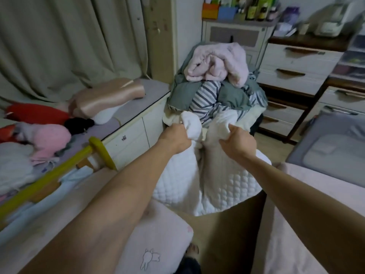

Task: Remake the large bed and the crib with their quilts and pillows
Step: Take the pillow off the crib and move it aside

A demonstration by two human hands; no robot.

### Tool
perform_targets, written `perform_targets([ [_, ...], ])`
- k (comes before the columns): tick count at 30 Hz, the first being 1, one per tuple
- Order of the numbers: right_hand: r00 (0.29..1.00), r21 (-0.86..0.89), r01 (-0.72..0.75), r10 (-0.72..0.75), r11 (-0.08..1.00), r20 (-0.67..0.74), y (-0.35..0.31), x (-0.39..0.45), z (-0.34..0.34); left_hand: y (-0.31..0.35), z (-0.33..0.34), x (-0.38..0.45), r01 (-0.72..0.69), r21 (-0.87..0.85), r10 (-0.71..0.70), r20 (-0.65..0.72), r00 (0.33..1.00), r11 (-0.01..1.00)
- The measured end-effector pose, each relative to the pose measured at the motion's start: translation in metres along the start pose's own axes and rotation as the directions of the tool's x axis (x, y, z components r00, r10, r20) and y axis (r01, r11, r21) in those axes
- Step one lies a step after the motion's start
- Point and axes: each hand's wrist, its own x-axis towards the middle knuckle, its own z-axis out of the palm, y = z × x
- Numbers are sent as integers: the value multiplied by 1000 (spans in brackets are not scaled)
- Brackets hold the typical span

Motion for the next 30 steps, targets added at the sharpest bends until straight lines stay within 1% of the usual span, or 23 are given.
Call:
perform_targets([
  [4,999,-58,38,-38,998,-4,10,75,12,18,10,100,-29,-5,29,2,1000,1000],
  [7,1000,-87,17,-19,996,-19,22,145,17,27,5,177,-10,-5,11,34,999,1000],
  [12,999,-85,8,-11,996,-33,38,253,20,39,-15,284,41,-8,-41,35,999,999],
  [15,1000,-54,28,-28,998,2,44,316,32,48,-21,339,52,22,-53,49,997,998],
  [18,996,-37,78,-76,996,44,41,384,51,50,-21,391,91,47,-92,18,996,995],
  [21,979,-11,173,-171,985,107,34,445,73,39,-16,435,161,17,-160,-22,987,987],
  [24,956,24,260,-261,965,131,10,498,89,20,-32,461,282,-63,-286,-59,957,957],
  [27,914,90,360,-370,929,165,-39,549,107,-12,-63,477,430,-135,-447,-148,882,893],
  [30,870,145,443,-464,884,167,-93,577,136,-53,-91,481,546,-112,-558,-179,811,830],
])
